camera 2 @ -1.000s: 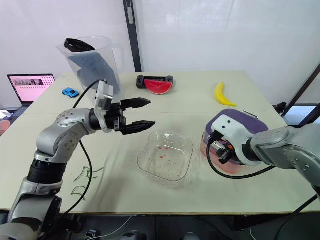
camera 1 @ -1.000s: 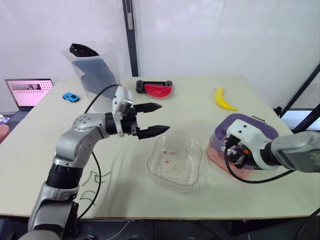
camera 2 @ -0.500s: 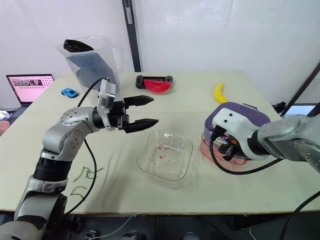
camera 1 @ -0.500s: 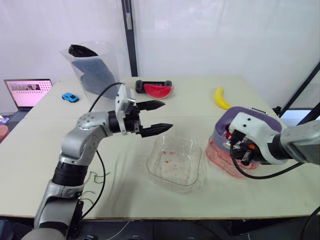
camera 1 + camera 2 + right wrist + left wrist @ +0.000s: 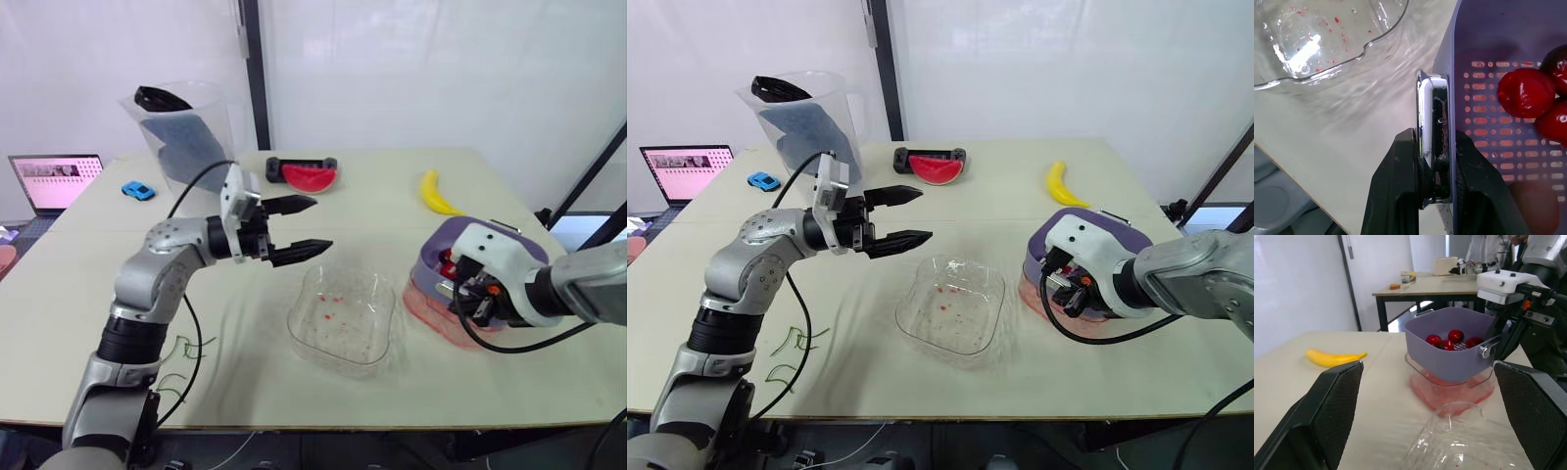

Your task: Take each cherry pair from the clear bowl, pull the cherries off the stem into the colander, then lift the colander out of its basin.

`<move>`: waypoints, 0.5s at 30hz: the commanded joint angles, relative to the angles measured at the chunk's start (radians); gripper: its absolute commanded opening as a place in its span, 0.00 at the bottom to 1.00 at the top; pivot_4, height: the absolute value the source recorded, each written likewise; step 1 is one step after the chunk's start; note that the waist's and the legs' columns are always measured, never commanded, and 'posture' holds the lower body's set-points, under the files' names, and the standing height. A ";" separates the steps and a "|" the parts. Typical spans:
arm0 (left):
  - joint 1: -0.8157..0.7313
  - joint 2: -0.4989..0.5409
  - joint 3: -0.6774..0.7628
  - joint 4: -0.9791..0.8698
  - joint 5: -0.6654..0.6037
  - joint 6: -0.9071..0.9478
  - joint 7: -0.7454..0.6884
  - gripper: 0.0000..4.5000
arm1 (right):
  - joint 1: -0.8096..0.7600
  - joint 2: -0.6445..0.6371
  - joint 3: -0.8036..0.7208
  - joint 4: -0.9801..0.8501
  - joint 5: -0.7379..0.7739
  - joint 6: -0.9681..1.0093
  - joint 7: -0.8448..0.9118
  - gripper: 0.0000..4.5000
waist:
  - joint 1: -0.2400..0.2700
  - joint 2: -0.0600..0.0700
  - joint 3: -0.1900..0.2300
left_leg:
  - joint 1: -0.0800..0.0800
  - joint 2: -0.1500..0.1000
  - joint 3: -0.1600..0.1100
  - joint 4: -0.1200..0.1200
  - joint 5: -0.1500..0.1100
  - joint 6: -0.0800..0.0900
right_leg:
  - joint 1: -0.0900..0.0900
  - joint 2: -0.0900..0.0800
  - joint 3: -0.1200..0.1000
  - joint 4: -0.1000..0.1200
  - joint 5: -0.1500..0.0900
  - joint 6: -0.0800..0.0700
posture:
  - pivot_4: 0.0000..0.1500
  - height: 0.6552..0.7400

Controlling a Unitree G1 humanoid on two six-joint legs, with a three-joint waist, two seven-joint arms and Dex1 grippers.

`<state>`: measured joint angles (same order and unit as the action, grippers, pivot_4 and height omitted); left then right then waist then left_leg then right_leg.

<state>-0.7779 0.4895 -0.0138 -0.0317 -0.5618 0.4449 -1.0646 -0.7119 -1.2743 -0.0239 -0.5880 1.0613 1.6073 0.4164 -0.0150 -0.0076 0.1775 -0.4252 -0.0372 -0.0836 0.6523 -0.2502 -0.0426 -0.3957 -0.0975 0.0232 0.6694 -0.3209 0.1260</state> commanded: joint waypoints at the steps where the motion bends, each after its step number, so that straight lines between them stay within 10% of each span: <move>1: -0.001 0.011 0.028 -0.013 -0.002 -0.015 0.006 1.00 | 0.003 -0.014 -0.058 -0.005 -0.045 0.006 -0.004 0.05 | 0.000 0.000 0.000 | 0.000 0.000 0.000 0.000 0.000 0.000 | 0.000 0.000 0.000 0.000 0.000 0.000 | 1.00 1.00; 15: -0.006 0.007 0.025 0.000 0.004 -0.019 0.006 1.00 | 0.039 0.054 -0.105 0.037 -0.037 0.007 -0.074 0.05 | 0.001 0.000 0.000 | 0.000 0.000 0.000 0.000 0.000 0.000 | 0.000 0.000 0.000 0.000 0.000 0.000 | 1.00 1.00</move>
<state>-0.7777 0.4893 -0.0137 -0.0174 -0.5562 0.4447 -1.0607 -0.6641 -1.2053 -0.0951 -0.5424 1.0284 1.6075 0.3493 -0.0143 -0.0076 0.1775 -0.4254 -0.0373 -0.0836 0.6524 -0.2502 -0.0427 -0.3959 -0.0977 0.0232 0.6697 -0.3209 0.1260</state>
